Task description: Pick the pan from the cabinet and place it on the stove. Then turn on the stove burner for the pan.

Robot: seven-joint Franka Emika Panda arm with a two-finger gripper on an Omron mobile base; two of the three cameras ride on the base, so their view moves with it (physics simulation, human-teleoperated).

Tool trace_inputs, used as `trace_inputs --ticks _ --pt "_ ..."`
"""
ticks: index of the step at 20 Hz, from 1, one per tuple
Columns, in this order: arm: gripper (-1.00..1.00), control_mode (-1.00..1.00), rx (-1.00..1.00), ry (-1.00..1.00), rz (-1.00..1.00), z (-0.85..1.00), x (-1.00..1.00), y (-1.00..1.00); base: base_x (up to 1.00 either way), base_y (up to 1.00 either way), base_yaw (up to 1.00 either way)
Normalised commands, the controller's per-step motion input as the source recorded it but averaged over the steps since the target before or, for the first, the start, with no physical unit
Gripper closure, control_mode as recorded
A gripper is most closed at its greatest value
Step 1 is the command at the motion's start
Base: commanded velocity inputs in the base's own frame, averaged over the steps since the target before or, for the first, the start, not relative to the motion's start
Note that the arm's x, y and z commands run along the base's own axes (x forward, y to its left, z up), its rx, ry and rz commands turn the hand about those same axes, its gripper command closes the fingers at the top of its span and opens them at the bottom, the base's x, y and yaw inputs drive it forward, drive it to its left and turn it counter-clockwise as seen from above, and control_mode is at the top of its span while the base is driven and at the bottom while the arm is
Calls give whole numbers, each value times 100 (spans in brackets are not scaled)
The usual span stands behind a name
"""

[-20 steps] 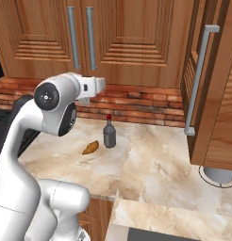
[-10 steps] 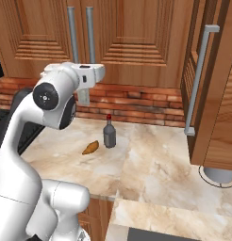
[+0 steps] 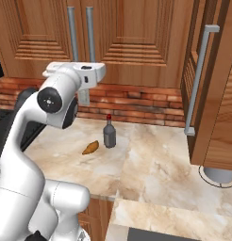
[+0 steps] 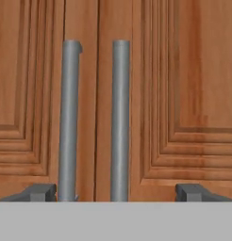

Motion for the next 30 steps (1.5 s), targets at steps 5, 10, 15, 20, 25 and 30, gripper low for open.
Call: trace_inputs --ticks 5,10,15,20,25,30 --pt "-100 -100 0 -3 0 0 19 0 0 0 0" --pt "-100 -100 0 -2 0 0 24 -3 0 0 0" --pt "-100 -100 0 -8 0 0 31 -5 0 0 0" --pt "-100 -100 0 -7 0 0 28 0 0 0 0" --pt "-100 -100 0 0 0 0 17 0 0 0 0" --pt "-100 -100 0 0 0 0 22 0 0 0 0"
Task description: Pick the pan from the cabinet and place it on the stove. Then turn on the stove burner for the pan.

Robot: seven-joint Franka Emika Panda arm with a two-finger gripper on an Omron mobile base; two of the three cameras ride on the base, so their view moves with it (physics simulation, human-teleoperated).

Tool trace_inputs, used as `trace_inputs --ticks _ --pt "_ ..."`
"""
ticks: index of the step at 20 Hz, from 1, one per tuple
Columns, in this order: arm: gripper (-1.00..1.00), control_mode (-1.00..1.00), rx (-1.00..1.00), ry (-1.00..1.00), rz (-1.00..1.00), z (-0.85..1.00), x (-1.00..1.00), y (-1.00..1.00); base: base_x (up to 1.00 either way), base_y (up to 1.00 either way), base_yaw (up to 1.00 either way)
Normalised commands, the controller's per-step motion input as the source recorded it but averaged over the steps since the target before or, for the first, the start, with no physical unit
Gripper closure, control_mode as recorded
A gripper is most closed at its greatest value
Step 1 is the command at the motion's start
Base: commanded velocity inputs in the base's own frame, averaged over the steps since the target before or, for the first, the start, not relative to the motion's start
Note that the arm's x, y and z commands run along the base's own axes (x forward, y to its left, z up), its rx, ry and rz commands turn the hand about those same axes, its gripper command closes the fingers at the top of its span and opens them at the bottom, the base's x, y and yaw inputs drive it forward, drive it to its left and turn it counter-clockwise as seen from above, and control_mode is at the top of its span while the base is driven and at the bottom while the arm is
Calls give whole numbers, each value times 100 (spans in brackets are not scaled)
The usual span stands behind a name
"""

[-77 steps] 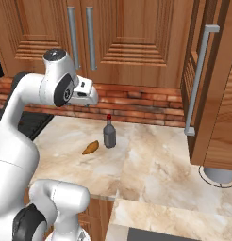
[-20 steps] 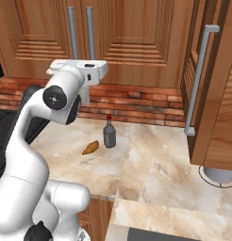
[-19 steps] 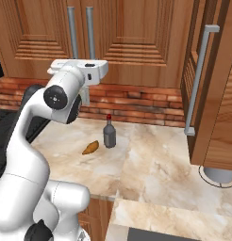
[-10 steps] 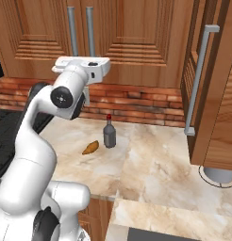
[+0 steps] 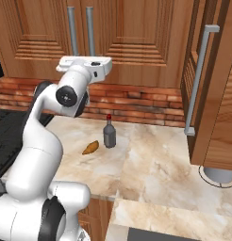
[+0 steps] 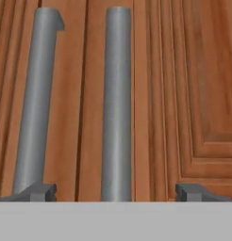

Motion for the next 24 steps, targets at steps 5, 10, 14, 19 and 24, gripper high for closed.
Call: trace_inputs --ticks 5,10,14,19,24 --pt "-100 -100 0 0 0 0 27 0 0 0 0" --pt "-100 -100 0 0 0 0 25 0 0 0 0" --pt "-100 -100 0 0 0 0 23 0 0 0 0" --pt "100 -100 0 0 0 0 26 3 0 0 0" --pt "100 -100 0 0 0 0 29 12 0 0 0"
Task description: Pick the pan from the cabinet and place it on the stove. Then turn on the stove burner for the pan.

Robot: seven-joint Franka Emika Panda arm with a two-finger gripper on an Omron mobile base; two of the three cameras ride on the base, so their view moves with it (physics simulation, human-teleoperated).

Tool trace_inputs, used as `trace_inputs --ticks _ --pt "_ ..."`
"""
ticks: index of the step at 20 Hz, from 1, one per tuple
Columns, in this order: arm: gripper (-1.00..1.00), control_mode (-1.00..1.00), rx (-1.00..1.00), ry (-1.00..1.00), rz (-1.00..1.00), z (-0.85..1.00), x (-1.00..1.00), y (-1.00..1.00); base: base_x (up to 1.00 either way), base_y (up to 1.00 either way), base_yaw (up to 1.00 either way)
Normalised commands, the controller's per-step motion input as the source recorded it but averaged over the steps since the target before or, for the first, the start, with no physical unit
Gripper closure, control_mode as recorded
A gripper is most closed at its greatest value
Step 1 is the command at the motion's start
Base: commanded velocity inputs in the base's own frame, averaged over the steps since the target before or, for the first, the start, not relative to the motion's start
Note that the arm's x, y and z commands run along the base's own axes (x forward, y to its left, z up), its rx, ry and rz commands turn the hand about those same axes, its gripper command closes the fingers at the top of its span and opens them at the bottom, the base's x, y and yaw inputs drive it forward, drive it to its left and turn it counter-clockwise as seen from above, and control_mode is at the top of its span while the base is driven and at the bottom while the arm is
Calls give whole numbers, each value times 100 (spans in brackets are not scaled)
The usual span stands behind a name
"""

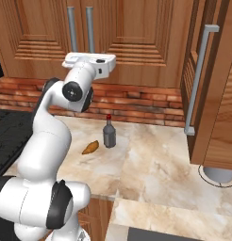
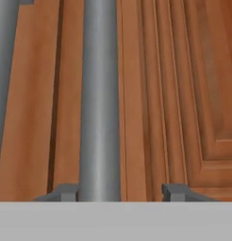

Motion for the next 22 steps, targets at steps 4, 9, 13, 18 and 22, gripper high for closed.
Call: trace_inputs --ticks 4,9,13,18,22 --pt "100 -100 -5 4 0 -4 3 3 0 0 0" --pt "100 -100 -7 1 0 -9 0 14 0 0 0" --pt "100 -100 -9 0 0 -1 0 35 0 0 0" --pt "100 -100 -6 5 0 -2 0 12 0 0 0" --pt "100 -100 0 6 0 -6 0 -18 0 0 0"
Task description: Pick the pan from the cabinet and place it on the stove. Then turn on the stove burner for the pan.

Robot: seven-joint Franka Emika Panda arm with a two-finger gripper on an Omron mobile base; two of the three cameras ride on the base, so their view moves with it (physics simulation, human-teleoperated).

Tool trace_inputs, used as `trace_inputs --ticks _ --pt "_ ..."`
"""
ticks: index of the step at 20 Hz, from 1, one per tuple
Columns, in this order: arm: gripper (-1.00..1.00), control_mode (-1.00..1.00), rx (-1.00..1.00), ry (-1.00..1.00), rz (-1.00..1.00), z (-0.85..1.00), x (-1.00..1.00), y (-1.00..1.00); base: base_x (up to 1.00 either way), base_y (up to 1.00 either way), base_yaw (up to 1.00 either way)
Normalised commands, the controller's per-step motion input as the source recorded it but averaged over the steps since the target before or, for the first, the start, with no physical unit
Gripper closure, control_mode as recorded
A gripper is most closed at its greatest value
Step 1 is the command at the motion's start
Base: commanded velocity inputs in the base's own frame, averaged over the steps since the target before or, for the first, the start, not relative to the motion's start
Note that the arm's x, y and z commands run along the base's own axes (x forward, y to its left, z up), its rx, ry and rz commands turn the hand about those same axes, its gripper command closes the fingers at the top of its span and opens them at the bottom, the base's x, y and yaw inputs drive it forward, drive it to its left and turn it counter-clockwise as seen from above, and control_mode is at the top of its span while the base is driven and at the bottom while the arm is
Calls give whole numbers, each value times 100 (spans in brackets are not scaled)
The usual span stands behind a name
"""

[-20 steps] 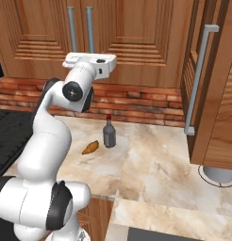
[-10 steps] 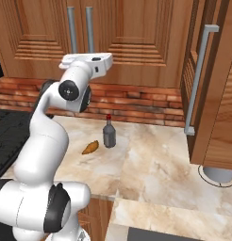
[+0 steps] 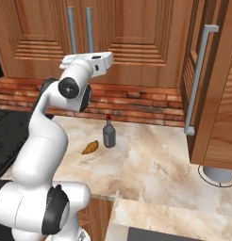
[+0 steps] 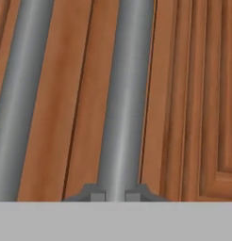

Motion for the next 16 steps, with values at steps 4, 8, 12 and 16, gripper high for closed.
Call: trace_inputs --ticks 4,8,12,16 --pt "100 -100 0 10 10 -1 -8 -21 0 0 0" --pt "100 -100 0 3 15 0 -30 -28 0 0 0" --pt "100 -100 0 2 12 0 -47 -34 0 0 0" --pt "100 -100 0 0 11 0 -61 -51 0 0 0"
